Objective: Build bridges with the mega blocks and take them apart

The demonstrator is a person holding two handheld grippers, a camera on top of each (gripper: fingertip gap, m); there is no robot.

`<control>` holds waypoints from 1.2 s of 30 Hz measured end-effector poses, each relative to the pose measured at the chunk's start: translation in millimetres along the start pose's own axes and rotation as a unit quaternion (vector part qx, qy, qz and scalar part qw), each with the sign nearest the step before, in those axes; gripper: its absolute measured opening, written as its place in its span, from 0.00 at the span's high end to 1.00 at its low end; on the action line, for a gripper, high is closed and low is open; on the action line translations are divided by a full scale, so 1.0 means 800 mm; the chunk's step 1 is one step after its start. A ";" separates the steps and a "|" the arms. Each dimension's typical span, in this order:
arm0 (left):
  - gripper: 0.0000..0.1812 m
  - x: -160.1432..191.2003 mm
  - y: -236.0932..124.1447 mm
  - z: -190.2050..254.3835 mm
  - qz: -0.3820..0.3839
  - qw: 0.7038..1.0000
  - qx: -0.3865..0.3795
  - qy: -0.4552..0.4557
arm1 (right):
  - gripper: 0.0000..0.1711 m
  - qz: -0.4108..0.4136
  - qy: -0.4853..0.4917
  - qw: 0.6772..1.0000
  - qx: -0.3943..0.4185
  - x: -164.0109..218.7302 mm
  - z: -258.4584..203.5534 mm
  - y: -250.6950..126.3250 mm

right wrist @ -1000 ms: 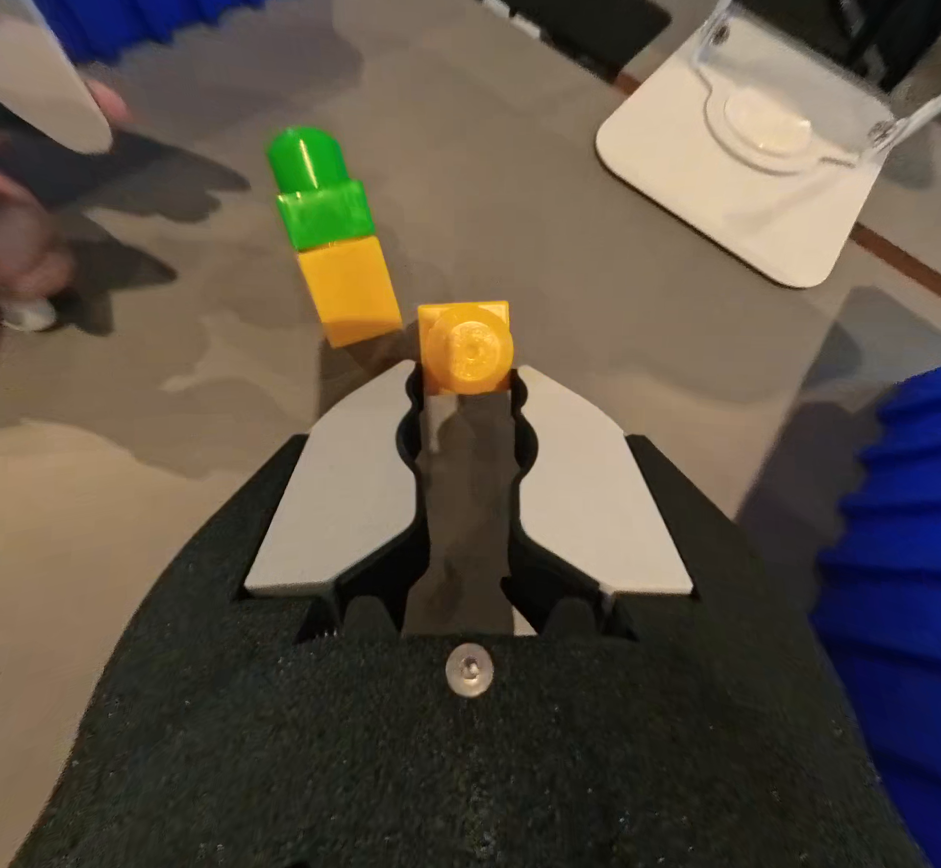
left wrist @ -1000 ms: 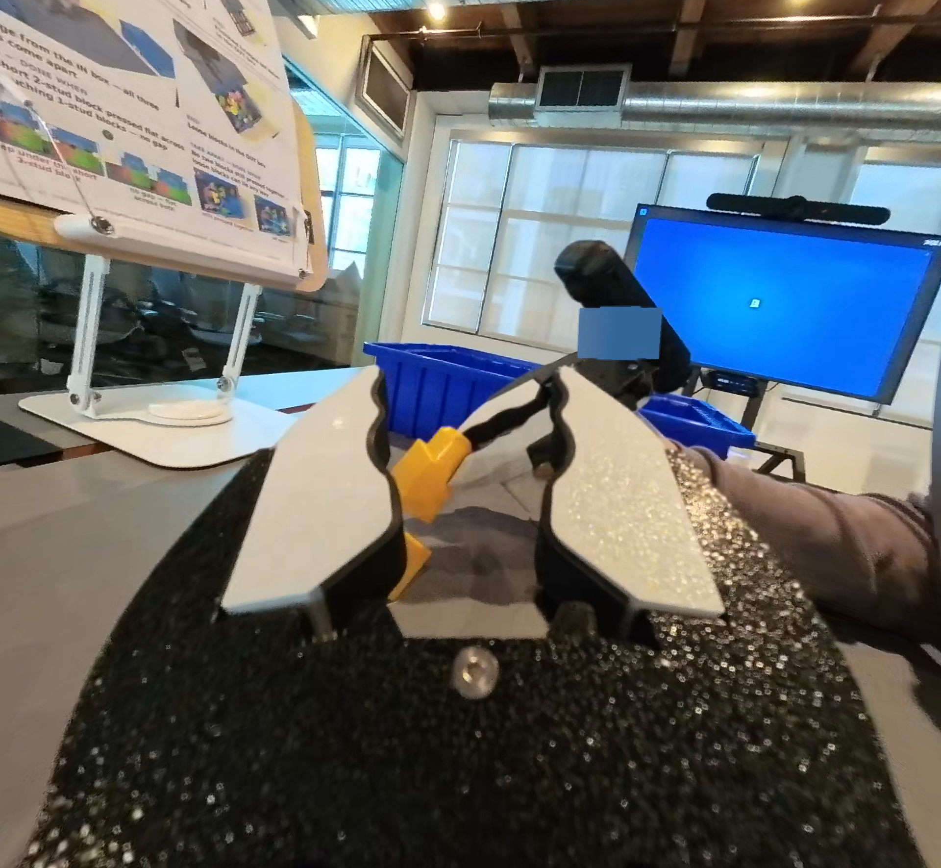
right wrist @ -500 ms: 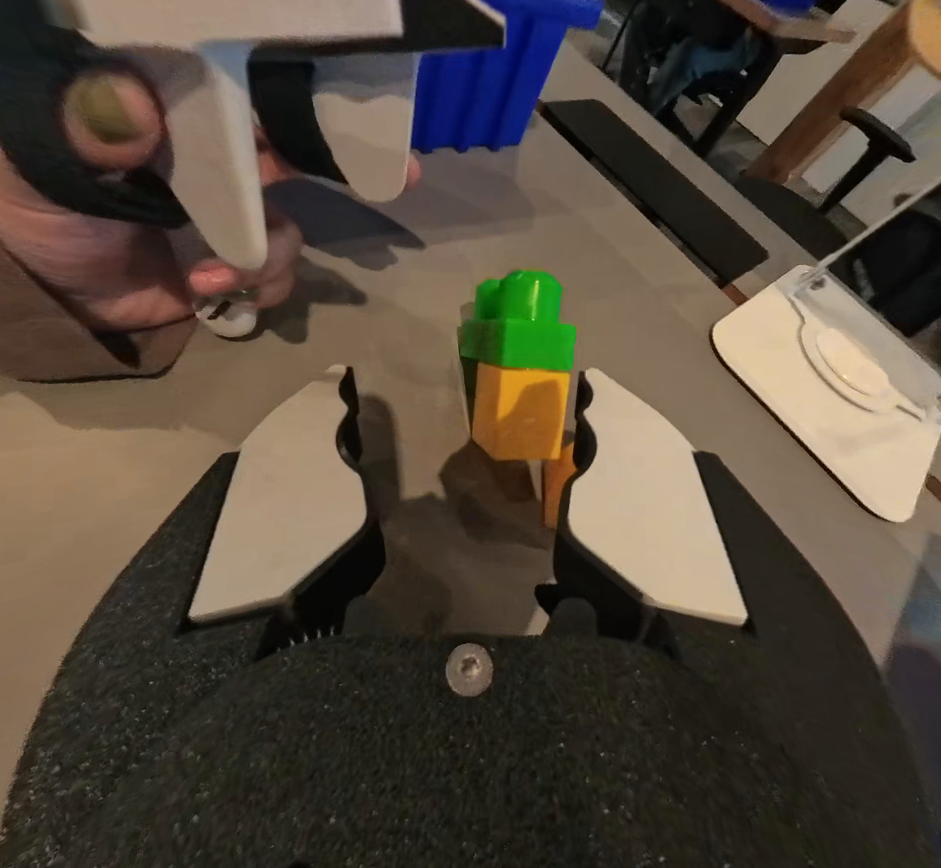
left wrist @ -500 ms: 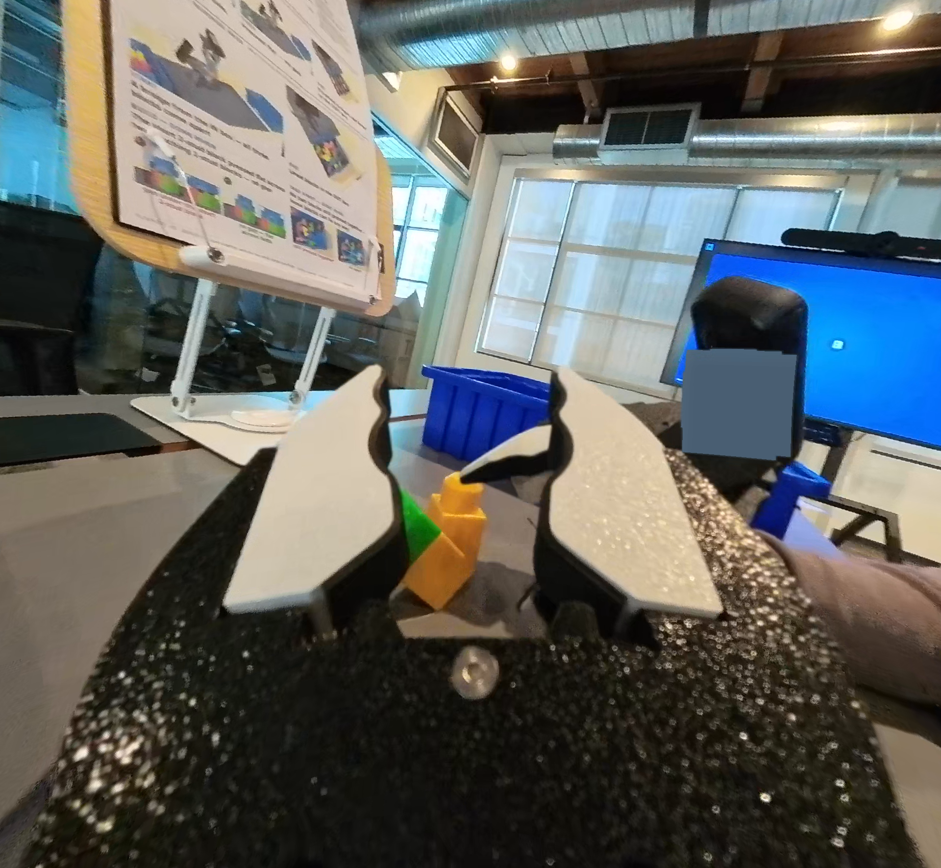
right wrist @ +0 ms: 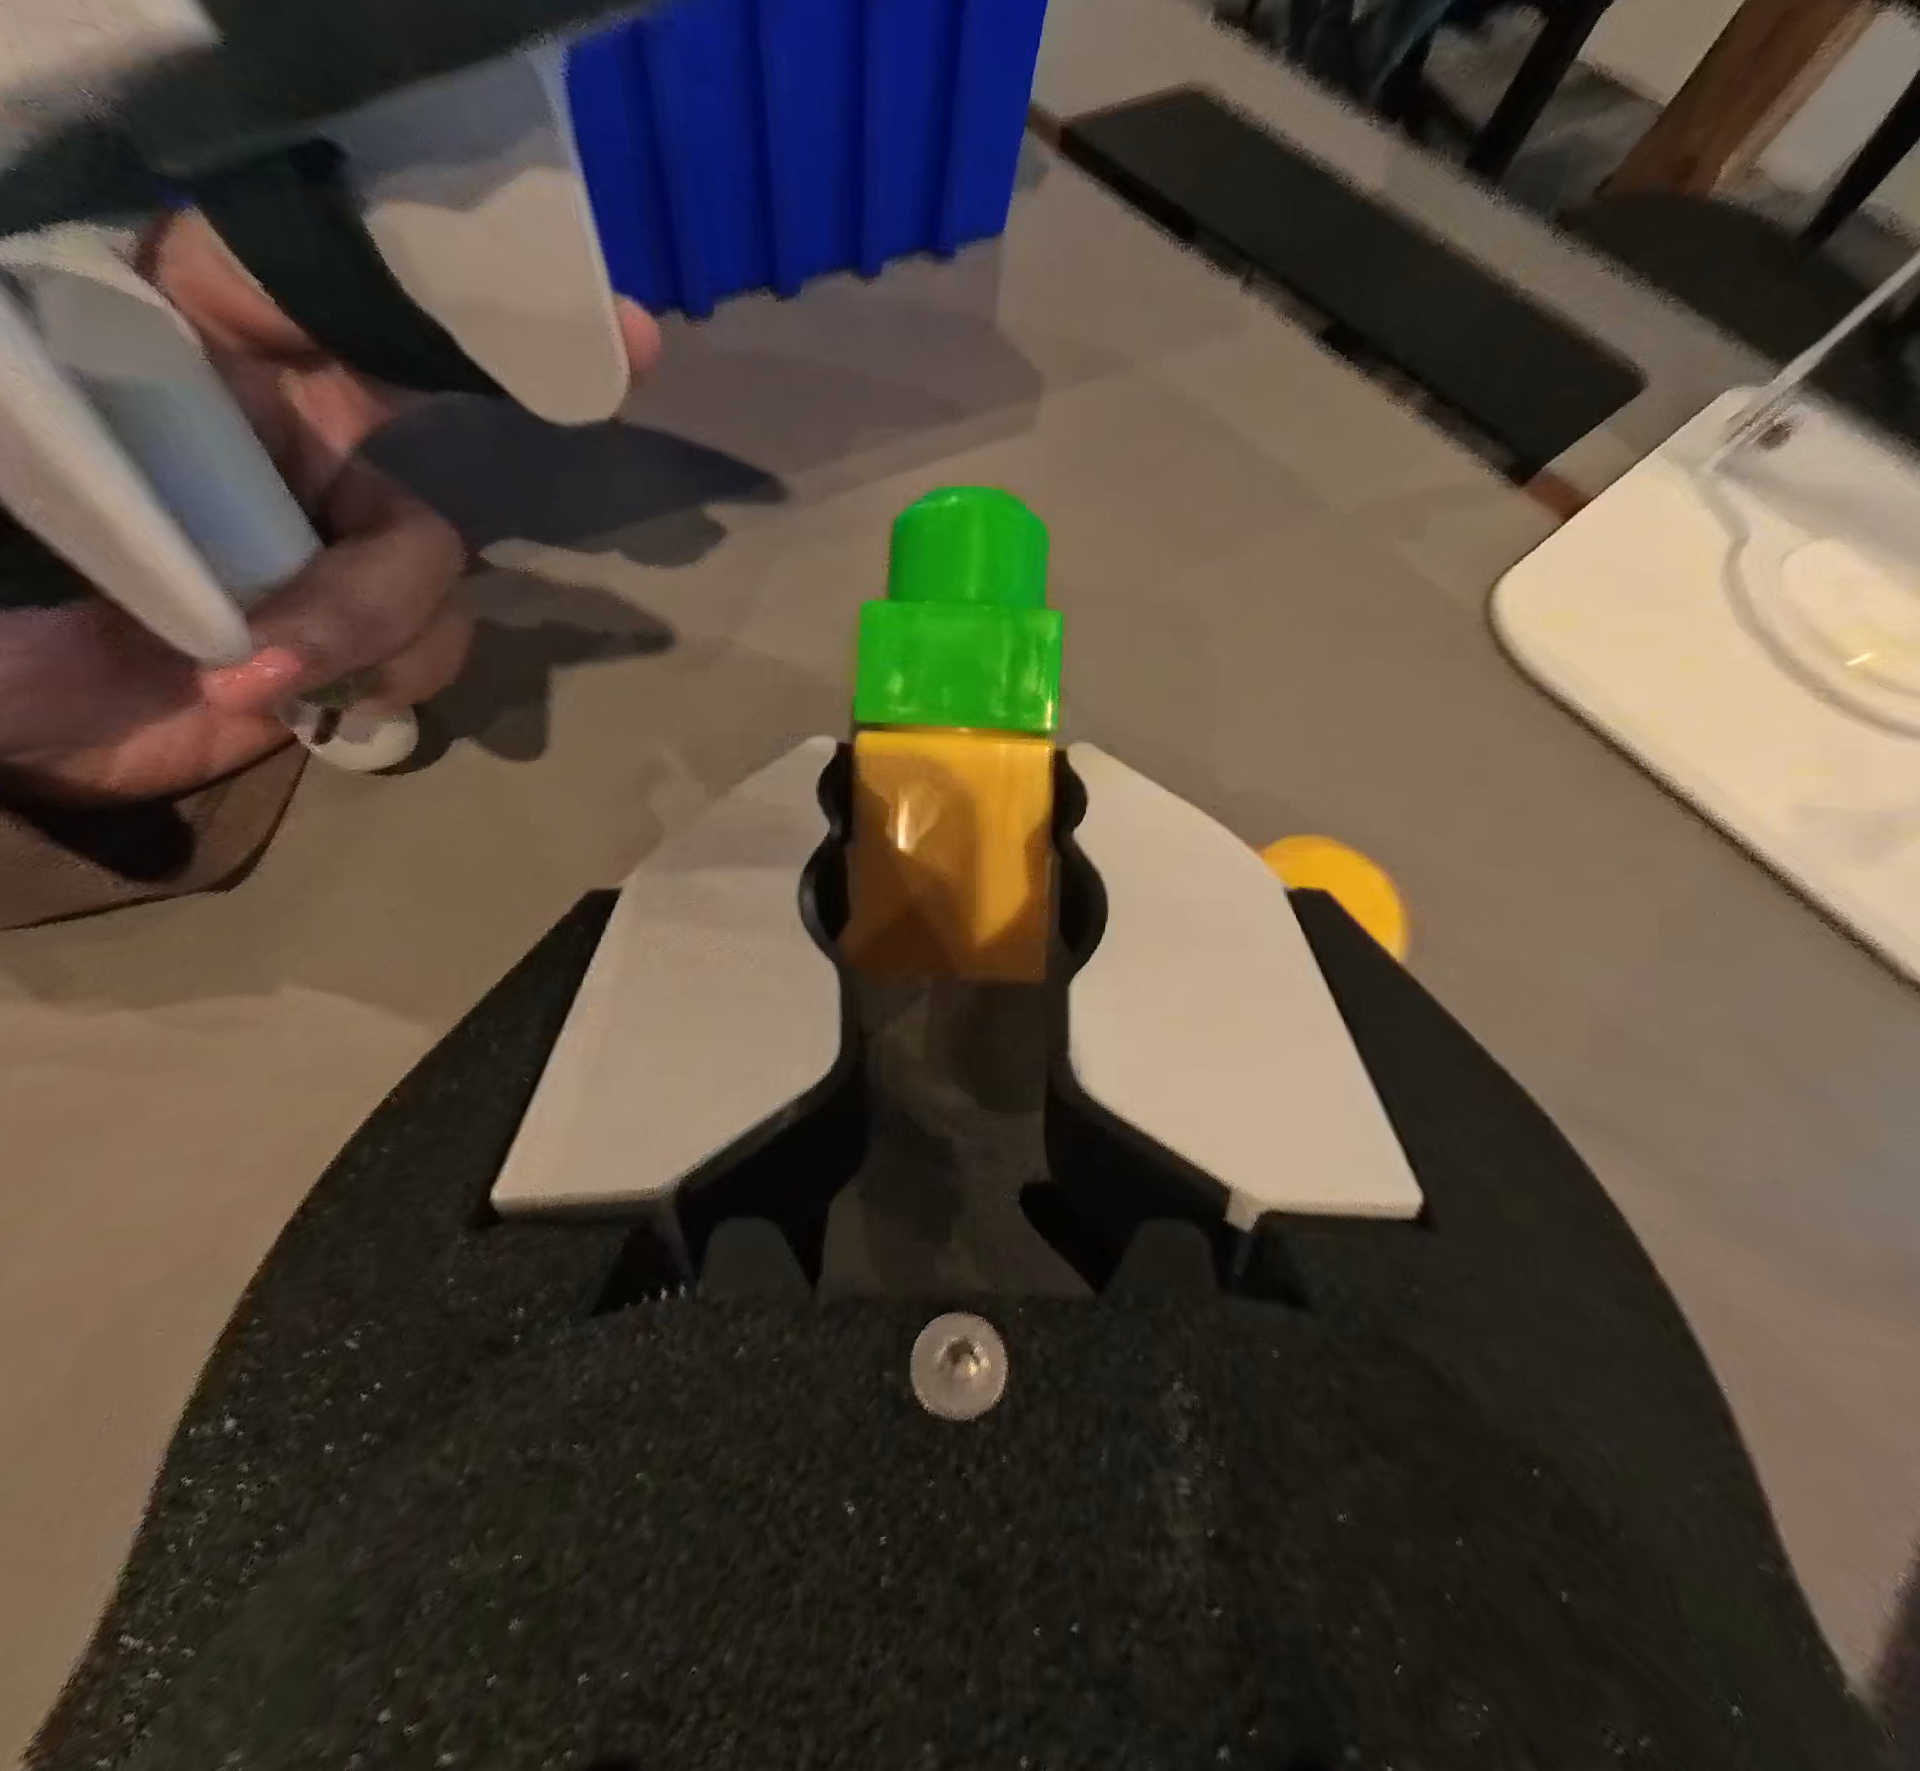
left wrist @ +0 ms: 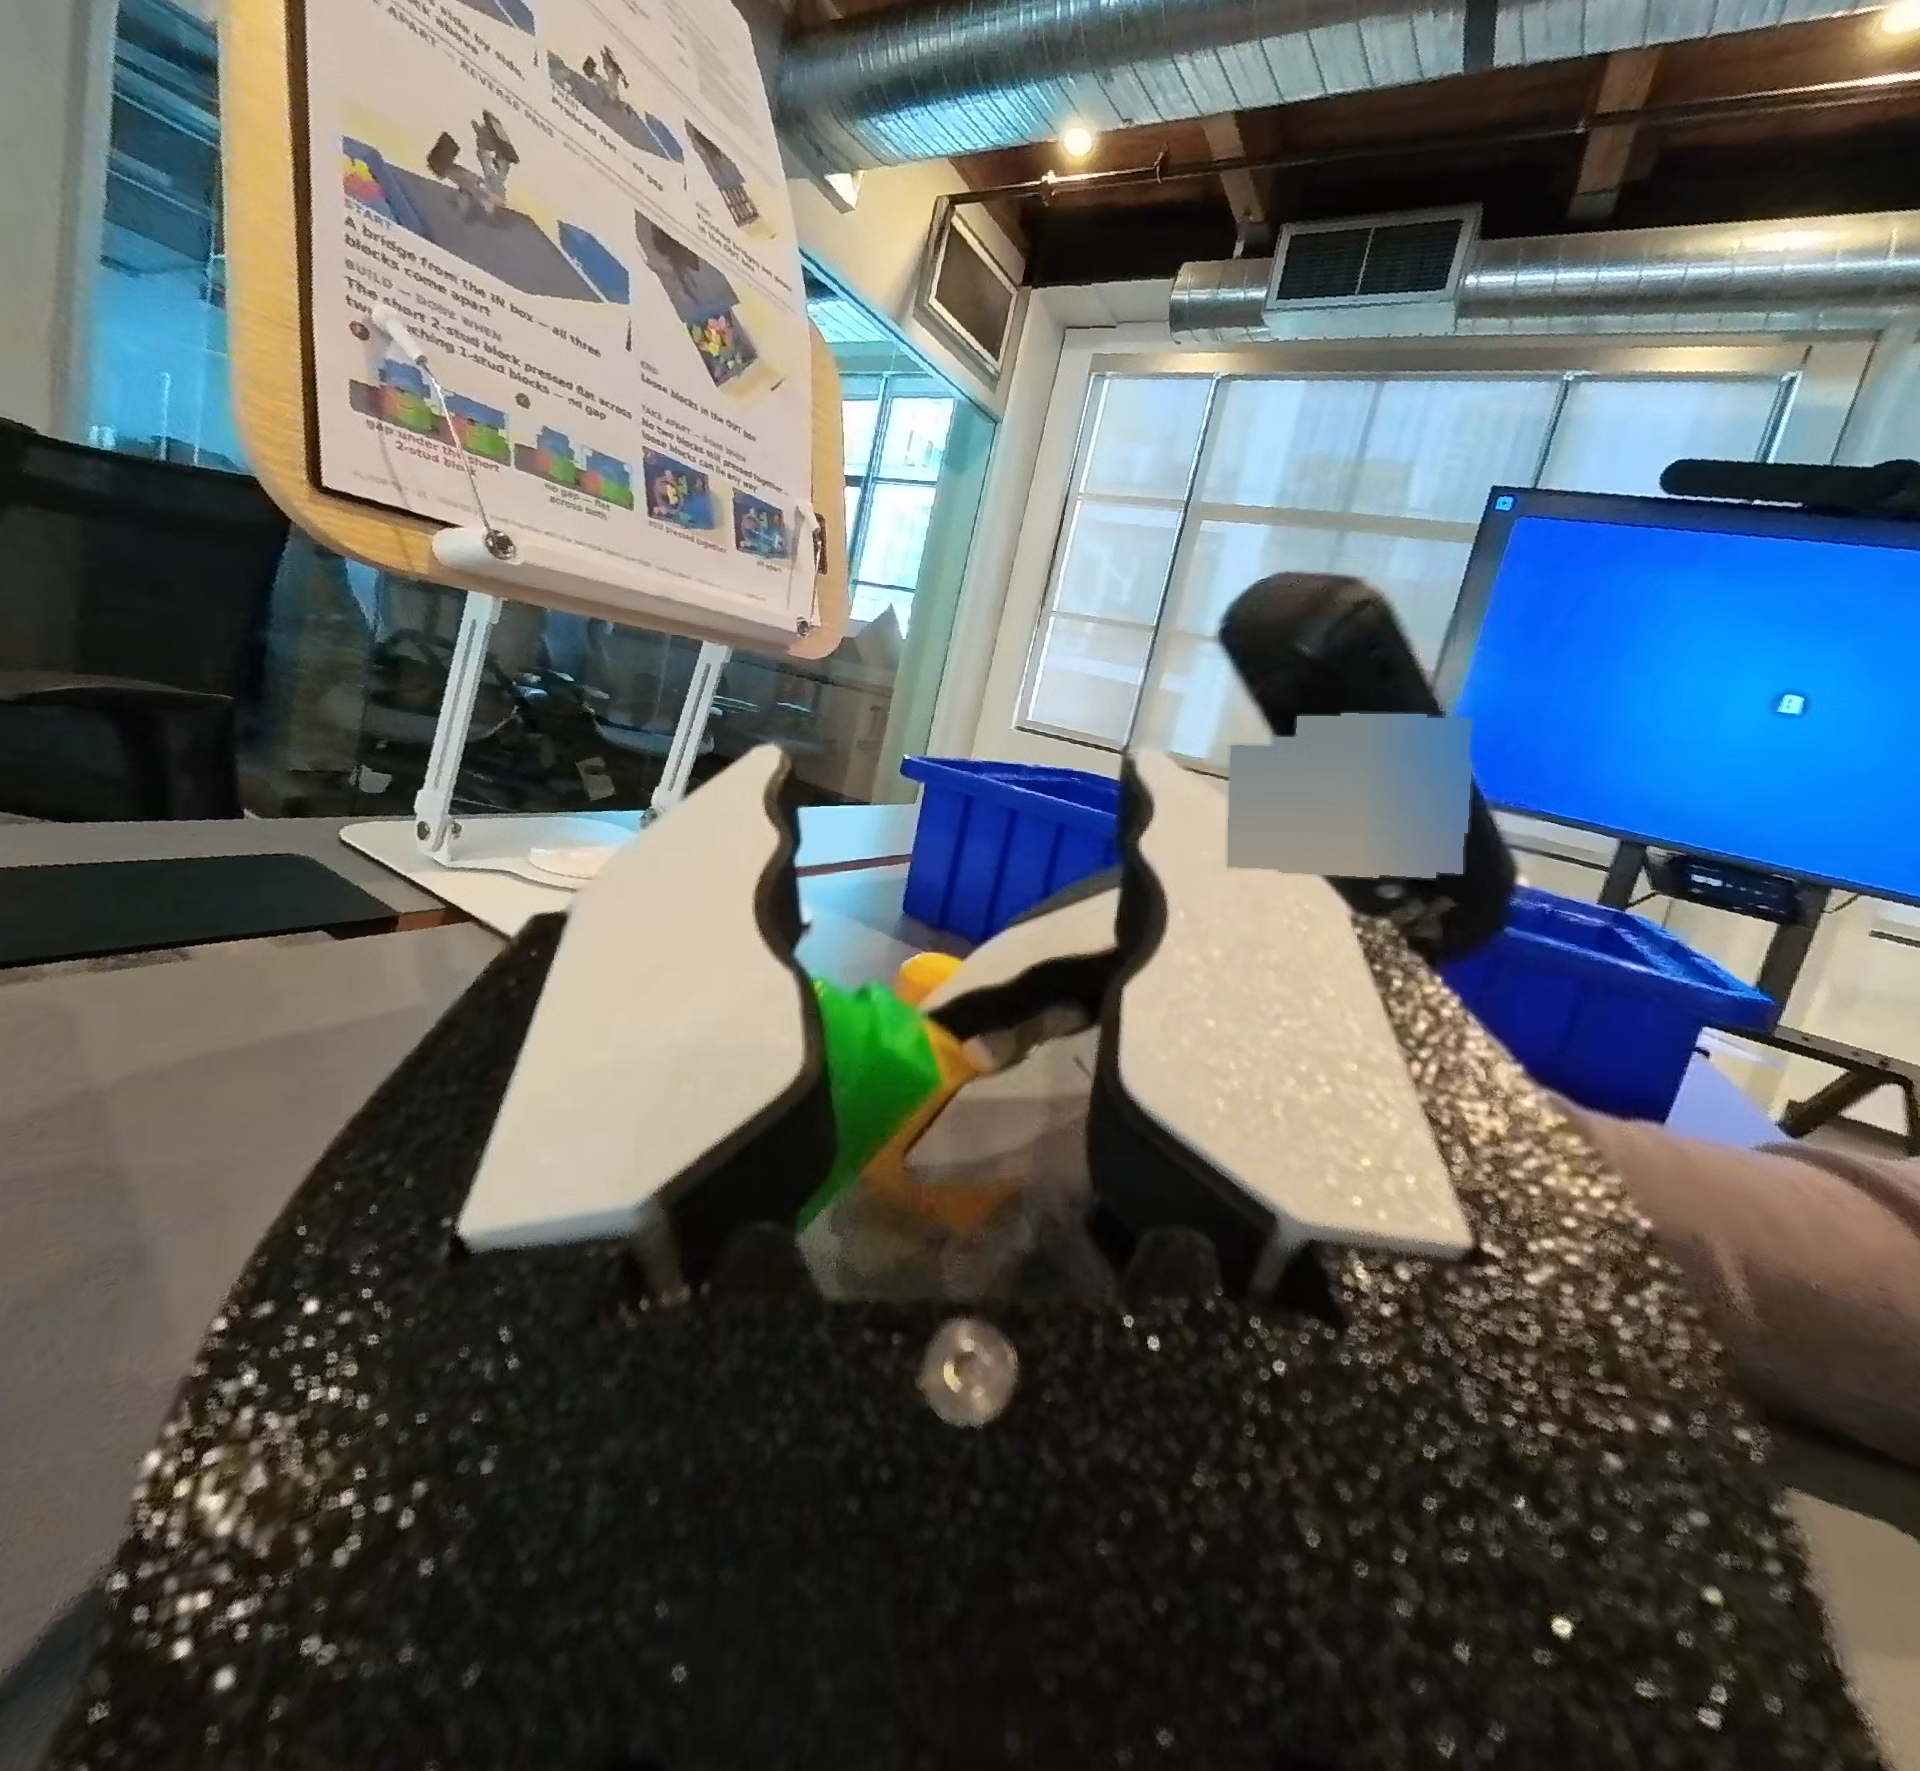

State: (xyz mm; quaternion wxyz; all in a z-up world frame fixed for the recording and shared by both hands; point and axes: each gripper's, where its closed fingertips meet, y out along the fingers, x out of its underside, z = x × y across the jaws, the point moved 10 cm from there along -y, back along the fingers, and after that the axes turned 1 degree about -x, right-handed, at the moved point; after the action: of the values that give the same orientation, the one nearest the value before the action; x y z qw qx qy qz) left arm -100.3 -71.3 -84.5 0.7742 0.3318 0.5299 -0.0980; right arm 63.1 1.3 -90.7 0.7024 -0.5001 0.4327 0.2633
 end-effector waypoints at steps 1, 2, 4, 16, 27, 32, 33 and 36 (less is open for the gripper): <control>0.67 0.000 0.000 0.001 -0.001 1.000 -0.001 0.007 | 0.79 0.021 -0.017 1.000 0.004 -0.002 0.001 -0.008; 0.66 -0.001 0.001 0.003 -0.008 1.000 -0.001 0.020 | 0.79 0.039 -0.043 0.998 0.002 -0.003 0.001 -0.017; 0.61 0.001 0.005 0.011 -0.054 0.995 -0.001 0.083 | 0.79 0.069 -0.119 0.990 -0.006 0.000 -0.003 -0.034; 0.65 0.020 0.010 0.049 -0.146 0.955 0.125 0.226 | 0.79 0.200 -0.185 0.941 -0.201 0.018 -0.003 -0.072; 0.79 0.017 0.011 0.039 -0.167 0.963 0.196 0.081 | 0.69 0.176 -0.051 0.940 -0.287 0.020 0.007 -0.071; 0.80 0.015 0.011 0.032 -0.163 0.966 0.199 0.040 | 0.79 0.158 -0.044 0.942 -0.292 0.023 0.008 -0.069; 0.80 0.014 0.010 0.031 -0.160 0.965 0.203 0.030 | 0.79 0.158 -0.037 0.940 -0.299 0.021 0.008 -0.070; 0.82 0.013 0.011 0.031 -0.149 0.960 0.236 -0.035 | 0.79 0.169 0.004 0.920 -0.352 0.018 0.012 -0.076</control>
State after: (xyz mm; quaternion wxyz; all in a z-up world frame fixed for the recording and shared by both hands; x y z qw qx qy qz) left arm -73.2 -77.9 -84.7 0.6686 0.4191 0.5073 -0.3463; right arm 121.8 -12.8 -73.2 0.4240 -0.6357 0.3931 0.5115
